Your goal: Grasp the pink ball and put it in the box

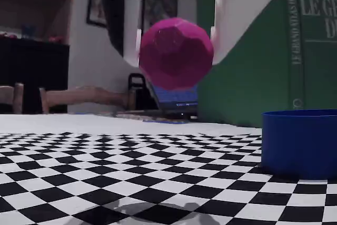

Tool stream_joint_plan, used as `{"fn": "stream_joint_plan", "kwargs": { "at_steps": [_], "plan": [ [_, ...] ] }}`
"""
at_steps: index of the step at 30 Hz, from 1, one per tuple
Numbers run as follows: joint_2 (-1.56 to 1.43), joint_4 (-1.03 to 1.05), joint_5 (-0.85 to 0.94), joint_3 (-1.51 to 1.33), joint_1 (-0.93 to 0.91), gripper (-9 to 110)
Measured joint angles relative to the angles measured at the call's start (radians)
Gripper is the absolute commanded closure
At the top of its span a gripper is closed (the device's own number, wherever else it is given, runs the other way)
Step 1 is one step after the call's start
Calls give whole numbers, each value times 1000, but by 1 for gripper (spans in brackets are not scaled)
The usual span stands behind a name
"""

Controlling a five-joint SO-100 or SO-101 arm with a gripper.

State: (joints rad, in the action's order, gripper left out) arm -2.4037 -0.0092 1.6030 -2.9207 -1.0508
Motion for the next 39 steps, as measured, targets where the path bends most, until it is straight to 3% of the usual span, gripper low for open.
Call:
{"fn": "stream_joint_plan", "kwargs": {
  "at_steps": [39],
  "plan": [
    [-143,0,2,-2,-259,101]
  ]
}}
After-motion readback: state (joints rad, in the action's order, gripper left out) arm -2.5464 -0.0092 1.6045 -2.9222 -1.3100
